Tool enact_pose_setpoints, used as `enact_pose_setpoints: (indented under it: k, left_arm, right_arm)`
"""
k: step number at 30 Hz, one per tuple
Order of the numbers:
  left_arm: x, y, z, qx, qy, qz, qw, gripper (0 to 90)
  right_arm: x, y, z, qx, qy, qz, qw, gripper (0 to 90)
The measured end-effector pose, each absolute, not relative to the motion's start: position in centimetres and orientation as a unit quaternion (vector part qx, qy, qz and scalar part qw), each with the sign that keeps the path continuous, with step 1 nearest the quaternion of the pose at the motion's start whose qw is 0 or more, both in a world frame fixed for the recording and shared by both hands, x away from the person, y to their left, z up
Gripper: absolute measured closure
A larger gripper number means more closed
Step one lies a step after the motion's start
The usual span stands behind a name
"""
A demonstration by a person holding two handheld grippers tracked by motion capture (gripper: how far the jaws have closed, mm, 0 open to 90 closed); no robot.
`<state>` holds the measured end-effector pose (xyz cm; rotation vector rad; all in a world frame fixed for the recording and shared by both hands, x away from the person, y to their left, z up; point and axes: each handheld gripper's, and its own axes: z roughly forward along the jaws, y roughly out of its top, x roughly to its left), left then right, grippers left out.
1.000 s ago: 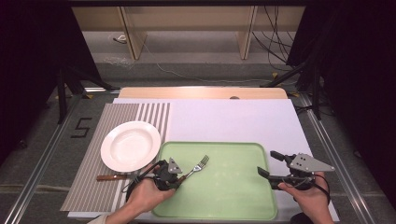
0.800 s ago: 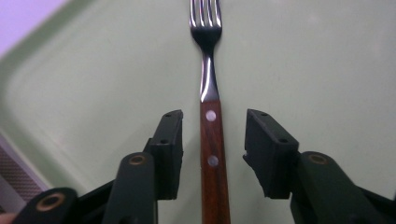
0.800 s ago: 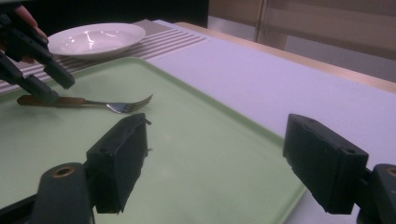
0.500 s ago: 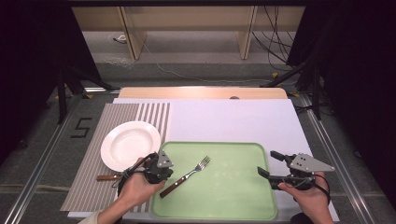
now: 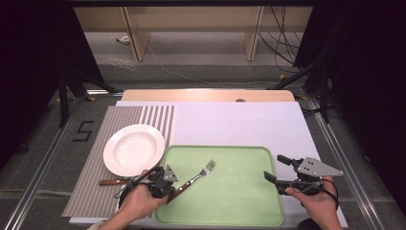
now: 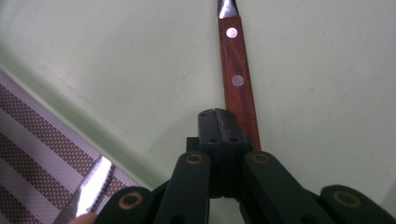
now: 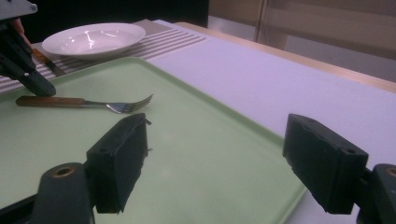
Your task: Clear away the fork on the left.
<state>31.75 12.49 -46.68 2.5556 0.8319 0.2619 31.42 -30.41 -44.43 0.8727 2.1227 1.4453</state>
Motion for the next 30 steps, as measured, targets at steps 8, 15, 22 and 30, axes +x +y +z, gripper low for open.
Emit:
enact_pose_setpoints:
  k: [8,15,22,30]
  left_arm:
    - [30.4,11.9,-46.6,0.929,0.287,0.053,0.229,89.7]
    - [29.4,10.4,-46.7,0.938,0.25,0.031,0.237,89.6]
    - [28.9,8.9,-46.7,0.943,0.222,0.017,0.247,89.6]
    - [29.0,7.1,-46.7,0.946,0.202,0.014,0.254,89.5]
  right_arm:
    - [31.4,-30.4,-44.4,0.314,0.764,0.521,0.212,23.0]
    - [31.5,-30.4,-44.5,0.314,0.765,0.521,0.213,23.0]
    - [31.5,-30.4,-44.5,0.314,0.765,0.521,0.212,23.0]
    - [31.5,-30.4,-44.5,0.314,0.764,0.522,0.212,23.0]
